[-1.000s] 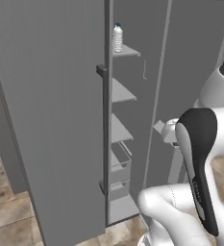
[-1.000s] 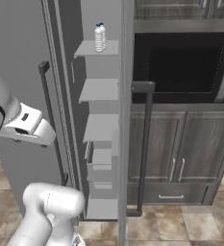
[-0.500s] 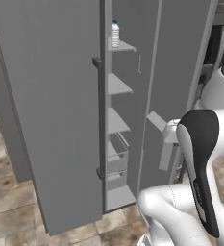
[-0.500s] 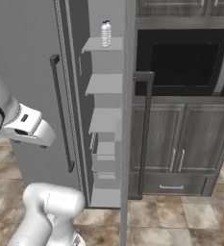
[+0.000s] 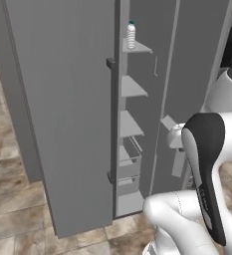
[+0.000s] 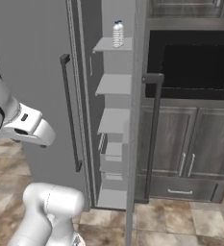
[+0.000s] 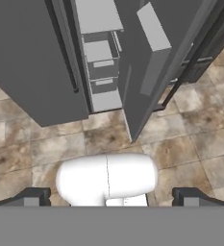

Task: Take the bottled waters from the counter and place them in the freezer to freeze. Close the freezer door after placing the bottles.

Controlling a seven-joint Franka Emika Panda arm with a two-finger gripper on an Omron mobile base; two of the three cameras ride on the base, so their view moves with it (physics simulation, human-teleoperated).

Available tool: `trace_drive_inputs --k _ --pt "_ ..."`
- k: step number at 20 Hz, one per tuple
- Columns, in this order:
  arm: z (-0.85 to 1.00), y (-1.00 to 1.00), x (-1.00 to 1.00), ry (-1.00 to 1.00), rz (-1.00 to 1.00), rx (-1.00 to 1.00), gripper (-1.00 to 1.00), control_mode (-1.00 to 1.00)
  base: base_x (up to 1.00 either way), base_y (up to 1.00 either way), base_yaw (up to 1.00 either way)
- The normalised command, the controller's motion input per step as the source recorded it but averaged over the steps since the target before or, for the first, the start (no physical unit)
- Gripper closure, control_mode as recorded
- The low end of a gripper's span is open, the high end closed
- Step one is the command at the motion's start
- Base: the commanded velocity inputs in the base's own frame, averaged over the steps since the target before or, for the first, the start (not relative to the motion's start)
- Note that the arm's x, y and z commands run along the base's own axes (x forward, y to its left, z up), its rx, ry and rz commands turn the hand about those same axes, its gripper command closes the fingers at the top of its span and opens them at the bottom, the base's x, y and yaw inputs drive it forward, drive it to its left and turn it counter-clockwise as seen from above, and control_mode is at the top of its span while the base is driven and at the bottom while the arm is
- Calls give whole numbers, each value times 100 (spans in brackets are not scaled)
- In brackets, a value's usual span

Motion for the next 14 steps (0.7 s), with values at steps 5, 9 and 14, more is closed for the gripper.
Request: trace_drive_inputs --k 5,9,14 --pt "0 0 0 0 0 0 -100 100 0 -28 14" --pt "0 0 0 0 0 0 -100 100 3 -43 5" --pt "0 0 0 0 0 0 -100 100 4 -59 -1"
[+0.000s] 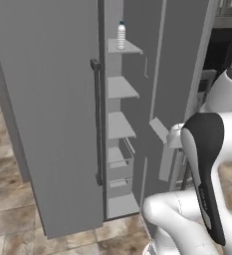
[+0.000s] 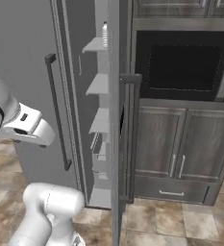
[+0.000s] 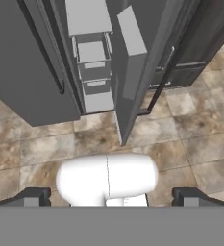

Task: Take the bottled waters from the counter and place them in the freezer to freeze. Close the freezer door after placing the bottles.

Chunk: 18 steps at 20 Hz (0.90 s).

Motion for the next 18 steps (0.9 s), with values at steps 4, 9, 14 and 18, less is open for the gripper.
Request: trace_drive_inputs --k 4,9,14,18 --pt "0 0 0 0 0 0 -100 100 6 -56 0" --pt "0 0 0 0 0 0 -100 100 18 -39 1" --pt "0 0 0 0 0 0 -100 100 19 -24 16" --pt "0 0 0 0 0 0 -100 100 2 -28 23"
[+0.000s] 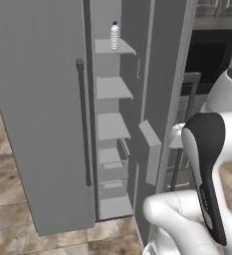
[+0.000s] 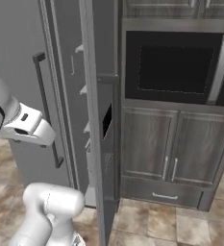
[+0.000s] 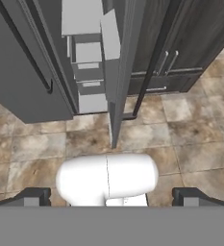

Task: Take the bottled waters from the counter and place them in the freezer to freeze. Close the freezer door after placing the bottles.

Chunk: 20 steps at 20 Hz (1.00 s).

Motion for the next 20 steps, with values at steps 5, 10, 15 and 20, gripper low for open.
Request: trace_drive_inputs --k 5,10,15,20 --pt "0 0 0 0 0 0 -100 100 3 -26 19" --pt "0 0 0 0 0 0 -100 100 2 -30 -3" --pt "0 0 0 0 0 0 -100 100 7 -28 -4" --pt "0 0 0 0 0 0 -100 100 17 -25 -9"
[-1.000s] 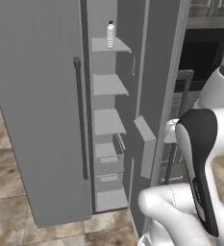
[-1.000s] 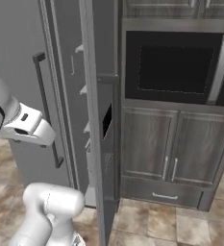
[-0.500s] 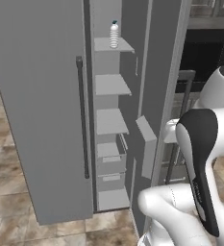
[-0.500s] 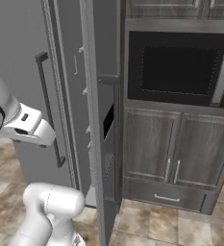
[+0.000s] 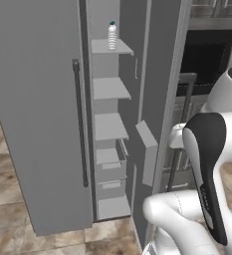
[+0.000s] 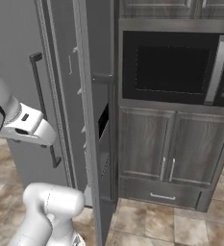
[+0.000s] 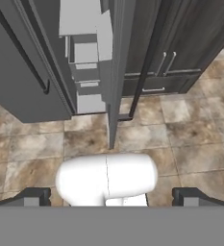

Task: Take the bottled waters from the counter and place them in the freezer to freeze. Close the freezer door after placing the bottles.

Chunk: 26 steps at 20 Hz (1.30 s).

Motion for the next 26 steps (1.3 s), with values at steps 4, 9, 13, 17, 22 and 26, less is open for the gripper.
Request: trace_drive_inputs --k 4,9,13,17,22,26 --pt "0 0 0 0 0 0 -100 100 15 -16 -12" --pt "0 0 0 0 0 0 -100 100 18 -21 -12" --pt "0 0 0 0 0 0 -100 100 33 -11 -6" --pt "0 0 0 0 0 0 -100 100 35 -3 -3" --pt "0 0 0 0 0 0 -100 100 29 -5 0" --pt "0 0 0 0 0 0 -100 100 17 -9 0"
